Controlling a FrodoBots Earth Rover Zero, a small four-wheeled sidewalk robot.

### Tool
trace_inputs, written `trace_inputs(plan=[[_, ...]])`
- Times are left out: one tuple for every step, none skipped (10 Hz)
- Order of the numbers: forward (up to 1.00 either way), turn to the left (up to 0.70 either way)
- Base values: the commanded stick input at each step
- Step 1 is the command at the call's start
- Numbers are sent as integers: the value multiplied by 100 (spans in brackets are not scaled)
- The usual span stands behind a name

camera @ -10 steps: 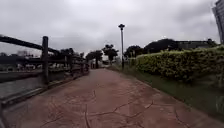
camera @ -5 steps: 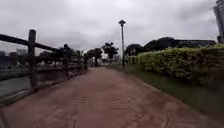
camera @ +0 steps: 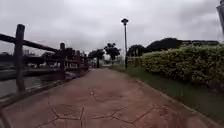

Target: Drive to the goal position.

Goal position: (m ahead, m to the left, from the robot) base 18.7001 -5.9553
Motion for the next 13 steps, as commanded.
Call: trace_inputs(plan=[[100,0],[100,0],[100,38],[100,40],[100,3],[100,0],[100,0],[100,0],[100,0],[100,0],[100,0],[100,0],[100,0]])
